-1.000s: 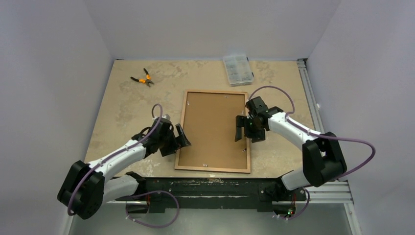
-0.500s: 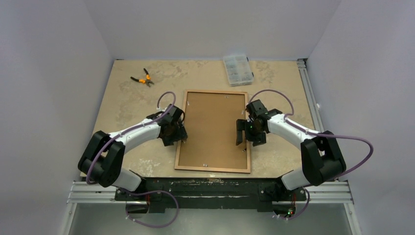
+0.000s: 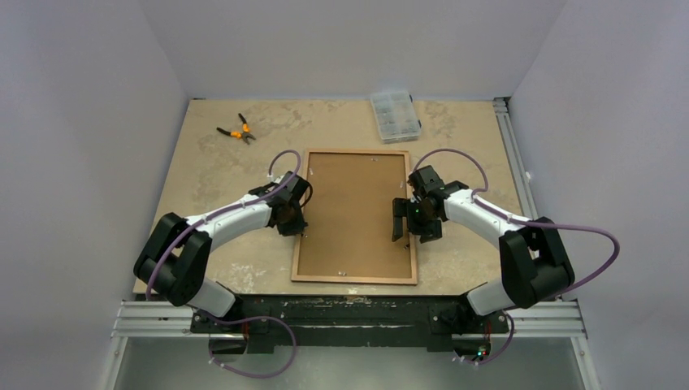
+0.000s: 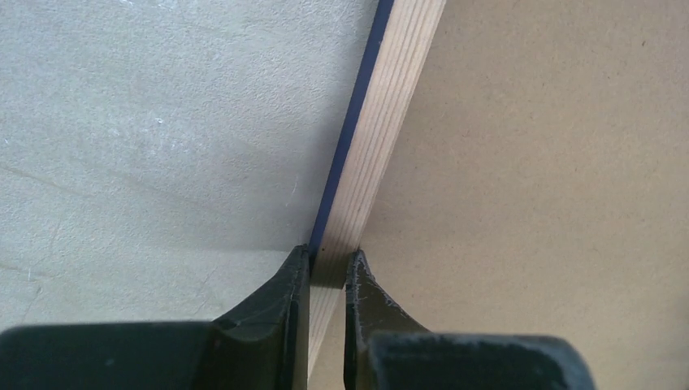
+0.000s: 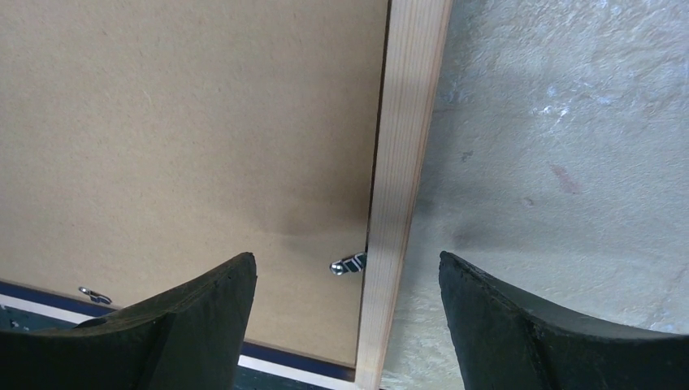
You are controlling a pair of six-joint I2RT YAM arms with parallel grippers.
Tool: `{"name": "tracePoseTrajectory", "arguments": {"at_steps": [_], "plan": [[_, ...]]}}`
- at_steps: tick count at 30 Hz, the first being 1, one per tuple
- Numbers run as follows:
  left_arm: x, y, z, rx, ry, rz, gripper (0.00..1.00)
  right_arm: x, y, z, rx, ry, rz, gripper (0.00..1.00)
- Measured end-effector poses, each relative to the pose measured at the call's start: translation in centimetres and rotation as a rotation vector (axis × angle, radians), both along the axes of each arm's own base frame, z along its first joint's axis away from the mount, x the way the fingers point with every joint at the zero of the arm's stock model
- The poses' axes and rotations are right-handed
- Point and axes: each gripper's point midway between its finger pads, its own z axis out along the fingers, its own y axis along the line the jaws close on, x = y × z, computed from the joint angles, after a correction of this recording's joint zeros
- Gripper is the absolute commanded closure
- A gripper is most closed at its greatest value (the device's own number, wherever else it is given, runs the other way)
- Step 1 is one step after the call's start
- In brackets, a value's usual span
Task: Put the photo into the frame
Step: Install the photo frame at the center of the board.
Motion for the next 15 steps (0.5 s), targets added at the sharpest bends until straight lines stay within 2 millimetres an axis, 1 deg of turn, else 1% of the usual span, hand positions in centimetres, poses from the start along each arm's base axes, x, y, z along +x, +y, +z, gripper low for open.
{"name": "tracePoseTrajectory", "arguments": {"at_steps": [9, 10, 11, 13, 15], "plan": [[0.0, -0.1, 0.1, -0.002, -0.003, -0.002, 1.00, 0.2, -0.6, -0.3, -0.027, -0.004, -0.014, 0.22], [0.0, -0.1, 0.1, -0.002, -0.004, -0.002, 0.98, 0.2, -0.7, -0.4, -0.031, -0.002, -0.015, 0.23], [0.0, -0.1, 0.1, -0.002, -0.005, -0.003, 0.92, 0.2, -0.7, -0.5, -0.036, 0.001, -0.016, 0.25], [0.0, 0.0, 0.2, 0.000, -0.004, -0.003, 0.75, 0.2, -0.9, -0.8, -0.047, 0.008, -0.018, 0.31], [-0.3, 0.3, 0.2, 0.008, 0.000, -0.001, 0.62, 0.2, -1.1, -1.0, -0.060, 0.013, -0.020, 0.41]]}}
